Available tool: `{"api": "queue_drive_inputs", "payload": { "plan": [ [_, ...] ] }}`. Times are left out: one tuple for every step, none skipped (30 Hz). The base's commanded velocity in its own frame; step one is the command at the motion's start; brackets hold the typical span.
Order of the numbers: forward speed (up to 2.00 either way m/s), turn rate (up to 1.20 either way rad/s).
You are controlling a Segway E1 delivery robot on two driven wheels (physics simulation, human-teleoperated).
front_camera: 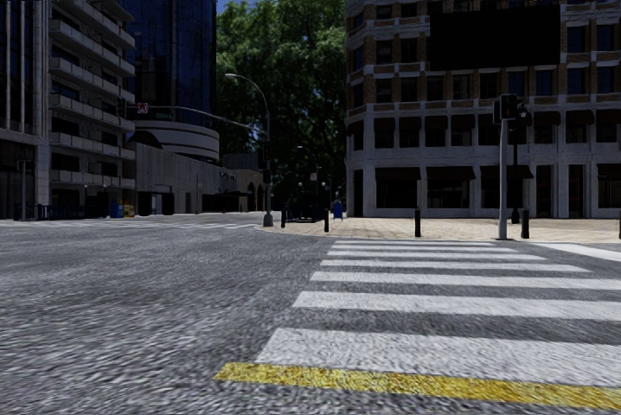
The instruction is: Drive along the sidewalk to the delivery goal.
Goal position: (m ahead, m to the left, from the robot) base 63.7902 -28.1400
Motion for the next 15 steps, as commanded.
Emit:
{"api": "queue_drive_inputs", "payload": {
  "plan": [
    [2.0,-0.4],
    [2.0,-0.4],
    [2.0,-0.4],
    [2.0,-0.4],
    [2.0,-0.4],
    [2.0,-0.41],
    [2.0,-0.41],
    [2.0,-0.41],
    [2.0,-0.41],
    [2.0,-0.41],
    [2.0,-0.41],
    [2.0,-0.41],
    [2.0,-0.41],
    [2.0,-0.41],
    [2.0,-0.41]
  ]
}}
